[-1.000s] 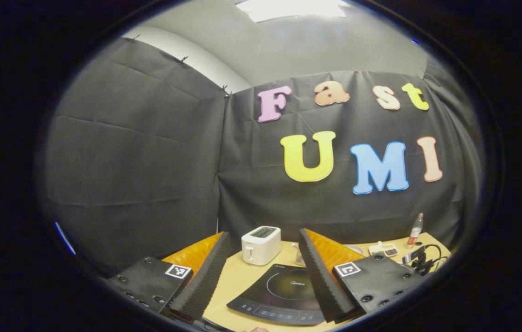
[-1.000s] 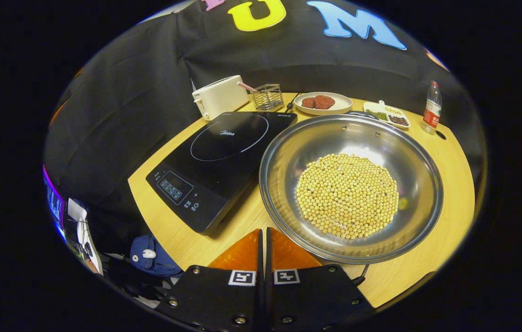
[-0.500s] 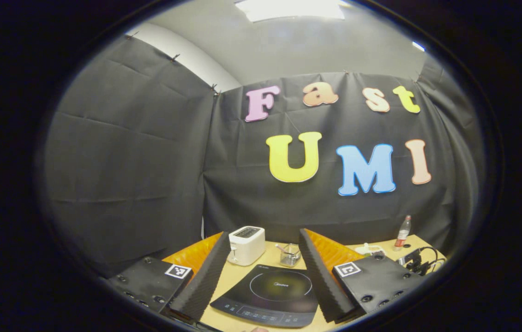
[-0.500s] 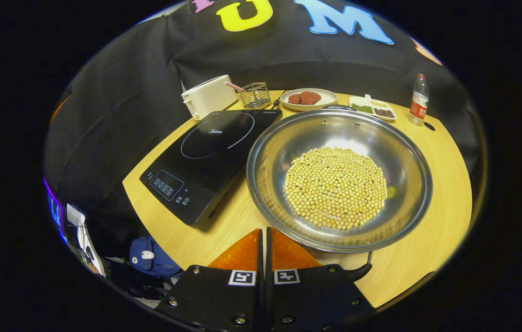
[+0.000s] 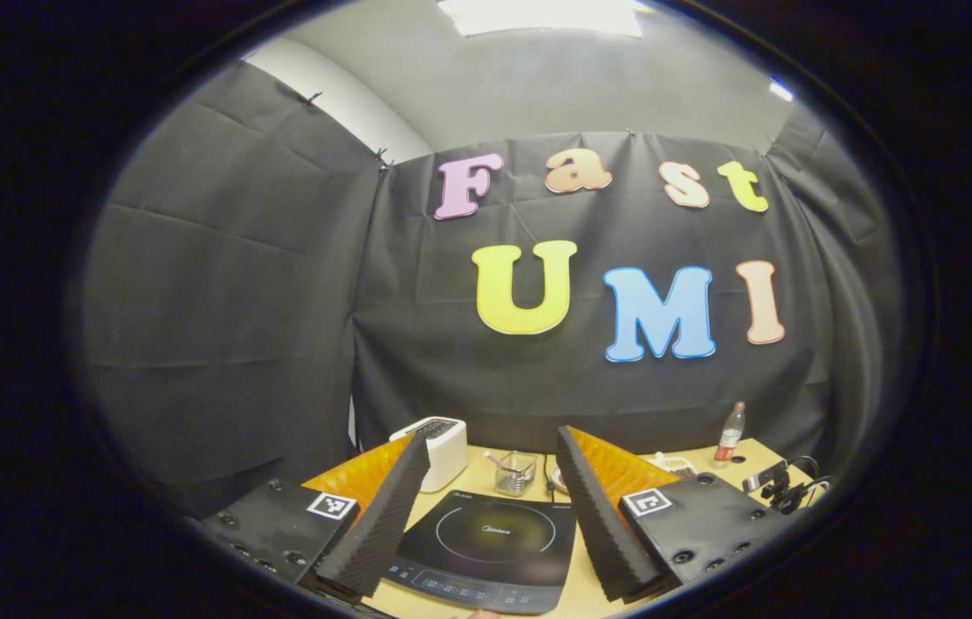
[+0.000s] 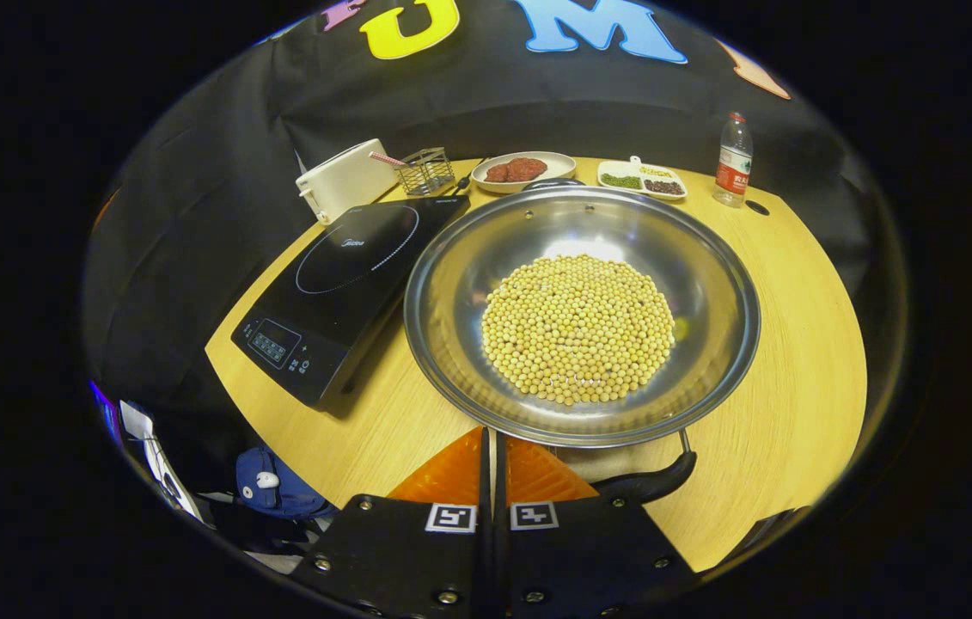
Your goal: First push the handle of the pot to place it horizontally, then grasp the pot with both hands and set it on the induction cooktop.
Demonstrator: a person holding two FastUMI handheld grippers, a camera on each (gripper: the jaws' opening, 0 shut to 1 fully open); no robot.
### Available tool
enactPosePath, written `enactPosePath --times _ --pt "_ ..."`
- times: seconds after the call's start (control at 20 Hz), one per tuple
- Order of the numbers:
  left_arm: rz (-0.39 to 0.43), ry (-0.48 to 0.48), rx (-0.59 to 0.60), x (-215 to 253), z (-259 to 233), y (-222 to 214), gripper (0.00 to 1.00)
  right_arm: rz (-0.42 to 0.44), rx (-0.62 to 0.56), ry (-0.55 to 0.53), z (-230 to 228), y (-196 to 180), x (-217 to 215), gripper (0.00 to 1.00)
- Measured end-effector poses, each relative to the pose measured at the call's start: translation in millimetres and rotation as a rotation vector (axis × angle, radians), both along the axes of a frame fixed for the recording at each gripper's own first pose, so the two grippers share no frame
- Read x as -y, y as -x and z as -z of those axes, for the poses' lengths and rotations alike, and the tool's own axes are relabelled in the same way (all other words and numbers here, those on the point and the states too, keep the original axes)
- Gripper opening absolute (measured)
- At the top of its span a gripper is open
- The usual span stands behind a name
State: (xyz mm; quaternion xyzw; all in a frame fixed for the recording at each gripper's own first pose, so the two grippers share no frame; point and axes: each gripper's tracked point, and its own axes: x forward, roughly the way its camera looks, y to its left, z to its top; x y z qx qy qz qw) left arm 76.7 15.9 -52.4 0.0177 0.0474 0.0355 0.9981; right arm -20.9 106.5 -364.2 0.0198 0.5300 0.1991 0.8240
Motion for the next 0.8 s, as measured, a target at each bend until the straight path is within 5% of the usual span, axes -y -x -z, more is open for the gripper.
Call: enactPosePath --times 0.8 --pt "0.034 0.009 -0.008 34 7 -14 0.94 -0.048 0.0 0.165 8 -10 68 0.0"
